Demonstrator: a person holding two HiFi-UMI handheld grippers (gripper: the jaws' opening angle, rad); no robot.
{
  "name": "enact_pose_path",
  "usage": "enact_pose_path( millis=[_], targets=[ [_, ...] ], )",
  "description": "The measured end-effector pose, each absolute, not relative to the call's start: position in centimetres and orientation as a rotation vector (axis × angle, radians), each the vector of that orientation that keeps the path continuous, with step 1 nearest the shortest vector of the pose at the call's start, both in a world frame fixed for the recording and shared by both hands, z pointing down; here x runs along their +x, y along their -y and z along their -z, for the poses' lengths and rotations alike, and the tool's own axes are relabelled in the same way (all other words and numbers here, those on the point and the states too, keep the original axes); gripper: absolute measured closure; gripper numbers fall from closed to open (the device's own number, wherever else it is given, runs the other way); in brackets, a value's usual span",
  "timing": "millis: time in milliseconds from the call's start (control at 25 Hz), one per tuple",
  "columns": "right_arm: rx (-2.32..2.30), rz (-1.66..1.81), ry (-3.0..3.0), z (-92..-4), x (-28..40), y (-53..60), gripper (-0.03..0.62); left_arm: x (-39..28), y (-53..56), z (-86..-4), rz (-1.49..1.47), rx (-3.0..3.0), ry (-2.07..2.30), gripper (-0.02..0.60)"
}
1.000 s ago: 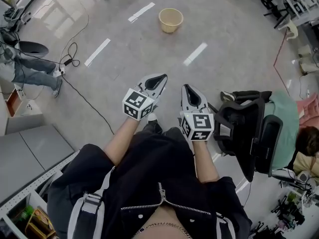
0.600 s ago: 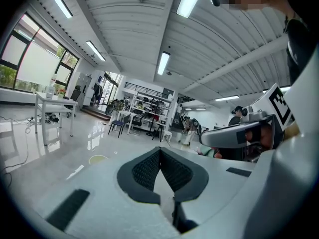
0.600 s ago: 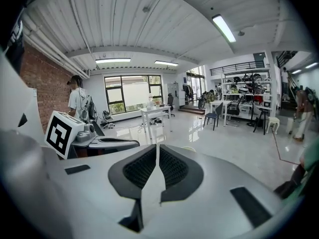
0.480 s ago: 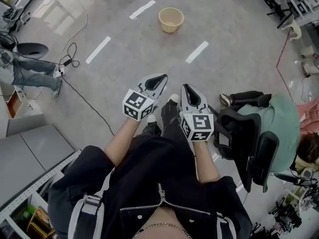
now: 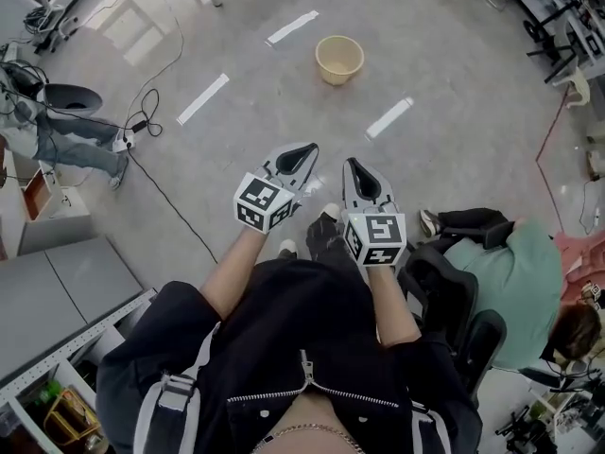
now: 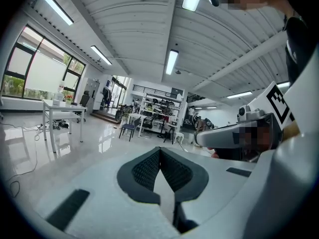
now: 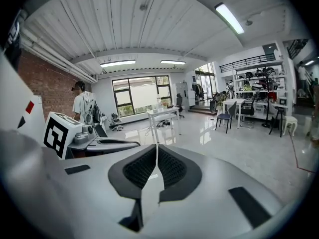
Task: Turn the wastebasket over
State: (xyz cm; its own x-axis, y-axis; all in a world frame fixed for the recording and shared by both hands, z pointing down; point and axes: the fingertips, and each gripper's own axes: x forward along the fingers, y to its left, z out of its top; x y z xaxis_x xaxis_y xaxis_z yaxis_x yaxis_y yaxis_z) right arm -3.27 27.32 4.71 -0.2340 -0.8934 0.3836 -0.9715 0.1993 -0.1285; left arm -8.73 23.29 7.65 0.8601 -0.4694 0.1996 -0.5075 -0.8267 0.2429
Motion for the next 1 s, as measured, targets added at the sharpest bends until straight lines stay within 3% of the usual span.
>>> enact_pose_path(
  millis=[640,1000],
  targets=[
    [1.706,-0.562,2.322,-5.2,5.8,-18.6,0.582,0.2,-15.6,-7.4,-0.248,2.752,0.813,0.578],
    [1.669,-0.636,2.345,-6.5,5.5,-15.2,0.582,1.3,-12.9,-9.2,-0.318,2.756,0.786,0.578]
  ],
)
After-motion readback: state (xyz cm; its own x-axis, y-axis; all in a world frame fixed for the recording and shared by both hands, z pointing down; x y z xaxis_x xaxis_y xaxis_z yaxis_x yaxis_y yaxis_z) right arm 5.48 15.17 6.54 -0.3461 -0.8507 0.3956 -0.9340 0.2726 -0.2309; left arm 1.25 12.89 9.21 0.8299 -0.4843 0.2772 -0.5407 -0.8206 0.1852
